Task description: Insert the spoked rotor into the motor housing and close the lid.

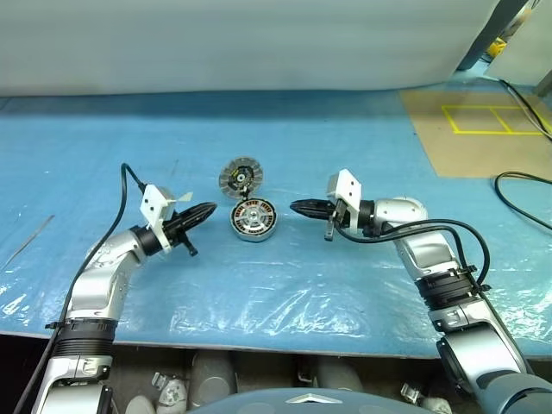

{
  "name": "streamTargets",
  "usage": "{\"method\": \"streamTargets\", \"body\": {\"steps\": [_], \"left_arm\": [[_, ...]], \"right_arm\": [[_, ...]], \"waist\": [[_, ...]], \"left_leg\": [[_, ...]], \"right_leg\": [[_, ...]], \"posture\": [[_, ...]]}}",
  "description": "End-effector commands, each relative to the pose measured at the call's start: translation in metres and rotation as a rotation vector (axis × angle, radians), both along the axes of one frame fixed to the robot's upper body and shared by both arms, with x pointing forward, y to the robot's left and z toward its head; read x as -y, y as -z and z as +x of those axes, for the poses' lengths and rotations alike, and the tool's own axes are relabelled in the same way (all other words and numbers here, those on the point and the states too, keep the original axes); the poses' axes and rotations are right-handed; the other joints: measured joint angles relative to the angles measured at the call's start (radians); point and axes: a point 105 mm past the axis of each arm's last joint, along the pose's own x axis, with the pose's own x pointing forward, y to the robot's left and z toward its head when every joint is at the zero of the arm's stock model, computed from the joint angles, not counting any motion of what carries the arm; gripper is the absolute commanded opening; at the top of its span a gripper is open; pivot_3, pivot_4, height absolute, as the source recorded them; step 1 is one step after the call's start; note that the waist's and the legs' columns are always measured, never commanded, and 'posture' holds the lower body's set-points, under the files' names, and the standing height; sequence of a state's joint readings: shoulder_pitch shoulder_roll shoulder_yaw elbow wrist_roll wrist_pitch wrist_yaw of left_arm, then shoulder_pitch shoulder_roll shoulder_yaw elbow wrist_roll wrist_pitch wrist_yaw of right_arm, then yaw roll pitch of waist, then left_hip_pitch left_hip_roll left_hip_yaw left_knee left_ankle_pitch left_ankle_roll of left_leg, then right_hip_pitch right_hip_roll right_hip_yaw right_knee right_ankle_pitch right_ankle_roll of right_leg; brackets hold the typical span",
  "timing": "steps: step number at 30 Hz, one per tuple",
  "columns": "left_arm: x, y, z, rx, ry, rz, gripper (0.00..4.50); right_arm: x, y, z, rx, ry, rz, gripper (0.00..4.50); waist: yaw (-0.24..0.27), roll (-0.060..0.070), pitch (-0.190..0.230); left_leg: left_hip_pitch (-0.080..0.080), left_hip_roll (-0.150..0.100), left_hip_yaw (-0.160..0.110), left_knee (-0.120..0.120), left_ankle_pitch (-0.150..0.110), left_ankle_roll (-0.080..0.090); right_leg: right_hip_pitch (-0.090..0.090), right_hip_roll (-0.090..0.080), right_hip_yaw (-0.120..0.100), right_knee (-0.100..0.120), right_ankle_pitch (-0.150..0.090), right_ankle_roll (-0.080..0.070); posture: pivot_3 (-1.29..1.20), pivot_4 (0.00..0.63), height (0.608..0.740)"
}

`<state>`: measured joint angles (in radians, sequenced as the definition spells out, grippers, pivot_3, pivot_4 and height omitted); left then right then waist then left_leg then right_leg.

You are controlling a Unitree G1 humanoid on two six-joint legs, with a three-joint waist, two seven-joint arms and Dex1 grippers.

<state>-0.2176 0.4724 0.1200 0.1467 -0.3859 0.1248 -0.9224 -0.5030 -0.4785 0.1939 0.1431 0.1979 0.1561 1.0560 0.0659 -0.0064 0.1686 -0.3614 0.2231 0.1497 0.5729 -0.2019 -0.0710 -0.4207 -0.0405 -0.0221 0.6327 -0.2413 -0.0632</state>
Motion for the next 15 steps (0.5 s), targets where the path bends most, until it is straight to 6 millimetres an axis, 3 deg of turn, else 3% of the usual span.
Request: {"method": "streamTargets", "body": {"steps": [1, 5, 9, 15], "left_arm": [[-0.01, -0.001, 0.009, 0.04, -0.048, 0.027, 0.08], [-0.003, 0.009, 0.043, 0.061, -0.091, 0.091, 0.08], [0.016, -0.003, 0.068, 0.111, -0.063, 0.061, 0.08], [0.048, -0.022, 0.086, 0.135, 0.05, -0.005, 0.08]], "right_arm": [[-0.002, -0.019, -0.005, 0.051, -0.036, 0.026, 0.0], [0.001, -0.025, -0.012, 0.008, -0.051, 0.035, 0.0], [0.007, -0.018, -0.026, -0.118, -0.073, 0.022, 0.0], [0.014, -0.005, -0.043, -0.22, -0.071, -0.024, 0.0]], "waist": [[0.001, 0.0, 0.0], [0.009, 0.0, 0.0], [0.012, 0.0, 0.0], [0.013, 0.0, 0.0]], "left_leg": [[0.0, 0.0, 0.0, 0.0, 0.0, 0.0], [0.0, 0.0, 0.0, 0.001, 0.001, 0.002], [-0.001, -0.001, -0.001, 0.002, 0.001, 0.002], [-0.003, -0.002, -0.001, -0.001, 0.002, 0.002]], "right_leg": [[0.0, 0.0, 0.0, 0.0, 0.0, 0.0], [0.001, 0.0, 0.0, 0.0, 0.002, 0.002], [0.003, -0.001, 0.001, -0.005, 0.004, 0.007], [0.005, 0.0, 0.001, -0.009, 0.006, 0.009]], "posture": [[0.0, 0.15, 0.74], [0.0, 0.15, 0.74], [0.0, 0.15, 0.74], [0.0, 0.15, 0.74]]}}
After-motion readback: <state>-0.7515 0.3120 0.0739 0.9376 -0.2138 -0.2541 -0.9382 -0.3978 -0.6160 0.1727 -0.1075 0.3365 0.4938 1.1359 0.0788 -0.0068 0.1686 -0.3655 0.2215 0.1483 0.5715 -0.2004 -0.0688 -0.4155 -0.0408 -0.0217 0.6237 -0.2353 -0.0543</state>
